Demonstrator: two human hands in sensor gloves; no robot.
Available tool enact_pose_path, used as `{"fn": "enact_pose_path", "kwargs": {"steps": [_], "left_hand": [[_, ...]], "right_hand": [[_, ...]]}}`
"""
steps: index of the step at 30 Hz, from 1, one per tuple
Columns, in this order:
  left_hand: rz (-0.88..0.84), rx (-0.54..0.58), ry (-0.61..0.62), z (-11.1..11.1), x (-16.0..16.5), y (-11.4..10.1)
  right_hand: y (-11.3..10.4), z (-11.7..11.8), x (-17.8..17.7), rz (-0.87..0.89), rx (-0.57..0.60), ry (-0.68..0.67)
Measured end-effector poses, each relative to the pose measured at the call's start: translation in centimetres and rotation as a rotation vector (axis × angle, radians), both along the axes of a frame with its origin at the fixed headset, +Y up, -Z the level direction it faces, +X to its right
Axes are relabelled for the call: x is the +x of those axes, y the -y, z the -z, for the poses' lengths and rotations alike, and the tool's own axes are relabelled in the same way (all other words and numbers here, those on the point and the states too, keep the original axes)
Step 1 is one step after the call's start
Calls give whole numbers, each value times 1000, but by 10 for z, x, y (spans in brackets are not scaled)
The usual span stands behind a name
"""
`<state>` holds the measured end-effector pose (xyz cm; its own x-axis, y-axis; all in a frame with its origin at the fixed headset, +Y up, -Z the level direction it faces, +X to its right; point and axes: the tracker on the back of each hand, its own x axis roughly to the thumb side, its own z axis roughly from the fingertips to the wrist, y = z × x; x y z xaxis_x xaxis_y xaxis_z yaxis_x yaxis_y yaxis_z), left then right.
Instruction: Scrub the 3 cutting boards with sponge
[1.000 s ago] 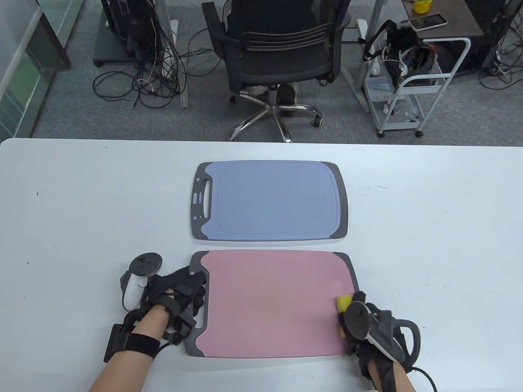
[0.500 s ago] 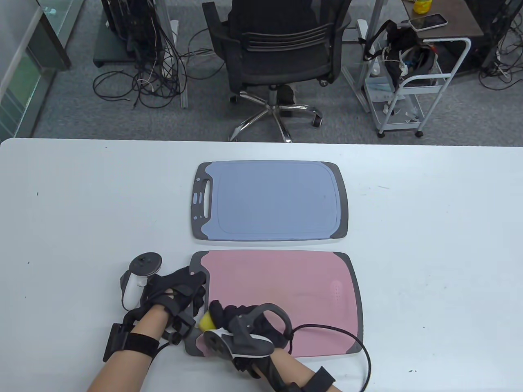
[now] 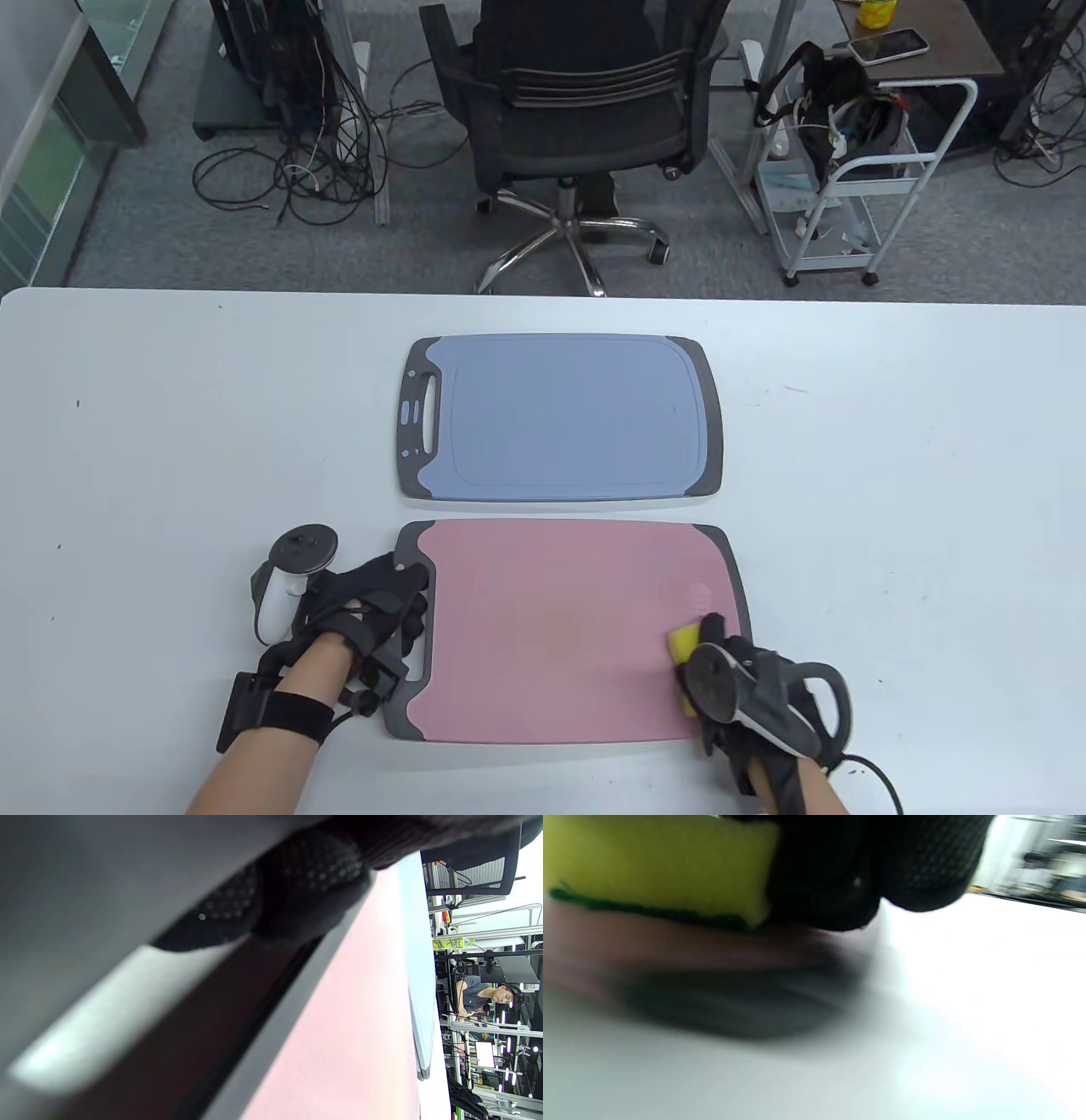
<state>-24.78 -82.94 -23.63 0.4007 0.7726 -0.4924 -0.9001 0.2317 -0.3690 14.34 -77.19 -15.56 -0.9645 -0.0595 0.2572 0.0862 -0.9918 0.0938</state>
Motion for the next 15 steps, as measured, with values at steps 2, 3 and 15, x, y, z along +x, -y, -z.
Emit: {"fn": "enact_pose_path", "kwargs": {"steps": [2, 3, 15], "left_hand": [[1, 0, -1, 0, 0, 0], [0, -1, -1, 0, 0, 0], [-11, -5, -2, 0, 0, 0]], "right_hand": [[-2, 0, -59, 40, 15, -162], [-4, -4, -98, 41, 19, -254], [-6, -13, -119, -54, 25, -304]]}}
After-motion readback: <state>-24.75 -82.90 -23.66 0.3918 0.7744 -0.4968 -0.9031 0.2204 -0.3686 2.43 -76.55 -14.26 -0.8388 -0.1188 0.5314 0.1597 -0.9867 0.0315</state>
